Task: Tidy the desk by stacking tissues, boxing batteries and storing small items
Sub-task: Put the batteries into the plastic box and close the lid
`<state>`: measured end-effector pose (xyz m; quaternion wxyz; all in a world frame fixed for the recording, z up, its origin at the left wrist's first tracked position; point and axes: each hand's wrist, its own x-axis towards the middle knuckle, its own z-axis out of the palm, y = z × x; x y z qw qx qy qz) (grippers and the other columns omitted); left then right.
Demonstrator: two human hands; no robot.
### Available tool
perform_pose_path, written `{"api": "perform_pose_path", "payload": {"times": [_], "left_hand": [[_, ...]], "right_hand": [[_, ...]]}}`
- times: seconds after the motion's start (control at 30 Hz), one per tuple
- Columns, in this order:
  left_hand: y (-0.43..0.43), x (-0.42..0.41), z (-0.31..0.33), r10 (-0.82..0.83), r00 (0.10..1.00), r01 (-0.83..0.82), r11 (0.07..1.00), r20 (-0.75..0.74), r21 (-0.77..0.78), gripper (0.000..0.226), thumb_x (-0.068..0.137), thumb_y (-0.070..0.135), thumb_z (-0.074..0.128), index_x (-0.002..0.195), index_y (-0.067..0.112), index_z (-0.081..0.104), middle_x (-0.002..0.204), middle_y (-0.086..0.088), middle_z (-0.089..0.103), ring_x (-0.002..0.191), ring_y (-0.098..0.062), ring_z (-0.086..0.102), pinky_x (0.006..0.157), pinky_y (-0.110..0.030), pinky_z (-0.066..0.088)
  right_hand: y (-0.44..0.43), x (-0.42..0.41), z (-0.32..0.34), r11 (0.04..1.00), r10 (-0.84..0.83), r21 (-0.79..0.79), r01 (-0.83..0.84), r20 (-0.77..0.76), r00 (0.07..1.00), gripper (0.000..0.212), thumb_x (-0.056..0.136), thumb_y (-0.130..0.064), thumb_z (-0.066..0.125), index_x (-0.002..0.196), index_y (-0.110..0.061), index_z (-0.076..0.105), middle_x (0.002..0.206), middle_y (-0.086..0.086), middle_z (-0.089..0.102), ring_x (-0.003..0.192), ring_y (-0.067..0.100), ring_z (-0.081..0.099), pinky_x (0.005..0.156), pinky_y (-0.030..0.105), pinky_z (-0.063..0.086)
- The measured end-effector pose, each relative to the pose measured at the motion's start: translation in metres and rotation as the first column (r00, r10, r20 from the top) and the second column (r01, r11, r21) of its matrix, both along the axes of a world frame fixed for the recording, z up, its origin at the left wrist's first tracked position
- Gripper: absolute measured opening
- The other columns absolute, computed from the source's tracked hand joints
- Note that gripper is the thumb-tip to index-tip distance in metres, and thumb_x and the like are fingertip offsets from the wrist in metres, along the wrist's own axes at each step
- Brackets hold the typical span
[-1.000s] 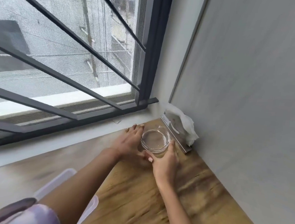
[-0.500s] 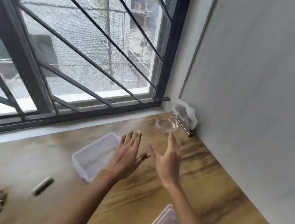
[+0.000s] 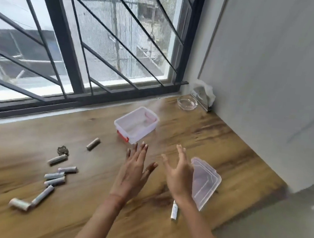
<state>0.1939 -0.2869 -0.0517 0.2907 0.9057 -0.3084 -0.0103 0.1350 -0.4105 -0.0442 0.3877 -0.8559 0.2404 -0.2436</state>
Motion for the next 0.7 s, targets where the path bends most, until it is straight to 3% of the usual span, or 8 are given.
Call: {"api": "perform_pose_path", "payload": {"times": [0.17, 0.3, 0.37, 0.47, 0.7], "left_hand": [[0.027, -0.032, -0.016, 0.02, 0.998, -0.021, 1.0, -0.066, -0.004, 0.121, 0.059, 0.087, -0.015, 0.146, 0.01, 0.02, 0.156, -0.003, 0.013, 0.137, -0.007, -0.012, 0.109, -0.018, -0.014], [0.044, -0.053, -0.017, 0.008, 0.997, -0.006, 1.0, -0.072, 0.017, 0.124, 0.056, 0.086, -0.019, 0.145, 0.01, 0.021, 0.156, -0.003, 0.012, 0.137, -0.008, -0.013, 0.111, -0.021, -0.012], [0.05, -0.06, -0.017, 0.006, 0.997, -0.004, 1.0, -0.078, 0.018, 0.125, 0.055, 0.087, -0.018, 0.145, 0.009, 0.022, 0.156, -0.004, 0.013, 0.136, -0.008, -0.013, 0.11, -0.021, -0.012], [0.058, -0.069, -0.016, 0.011, 0.996, -0.007, 0.999, -0.088, 0.045, 0.118, 0.059, 0.084, -0.007, 0.145, 0.01, 0.022, 0.156, -0.004, 0.012, 0.134, -0.006, -0.014, 0.108, -0.019, -0.014], [0.075, -0.078, -0.024, 0.003, 0.996, -0.002, 1.0, -0.093, 0.02, 0.124, 0.056, 0.088, -0.016, 0.145, 0.011, 0.024, 0.156, -0.003, 0.014, 0.137, -0.006, -0.012, 0.111, -0.02, -0.012]], "right_hand": [[0.022, -0.043, -0.016, 0.992, -0.085, -0.098, 0.078, -0.072, 0.994, 0.046, 0.084, -0.029, 0.065, 0.122, -0.005, 0.055, 0.124, 0.009, 0.058, 0.12, 0.024, 0.047, 0.101, 0.036, 0.04], [0.032, -0.072, -0.026, 0.984, -0.116, -0.146, 0.098, -0.116, 0.987, 0.028, 0.08, -0.02, 0.071, 0.102, -0.005, 0.063, 0.098, 0.006, 0.06, 0.102, 0.023, 0.053, 0.081, 0.027, 0.043], [0.036, -0.082, -0.032, 0.985, -0.119, -0.146, 0.095, -0.166, 0.979, 0.027, 0.079, -0.021, 0.071, 0.099, -0.006, 0.062, 0.095, 0.003, 0.057, 0.095, 0.019, 0.053, 0.075, 0.021, 0.041], [0.039, -0.091, -0.04, 0.982, -0.13, -0.161, 0.096, -0.216, 0.968, 0.031, 0.078, -0.024, 0.072, 0.101, -0.008, 0.06, 0.094, 0.003, 0.057, 0.091, 0.019, 0.055, 0.075, 0.026, 0.047], [0.043, -0.094, -0.038, 0.982, -0.131, -0.167, 0.09, -0.255, 0.958, 0.02, 0.086, -0.014, 0.061, 0.104, -0.006, 0.061, 0.095, 0.008, 0.063, 0.084, 0.021, 0.06, 0.072, 0.029, 0.048]]}}
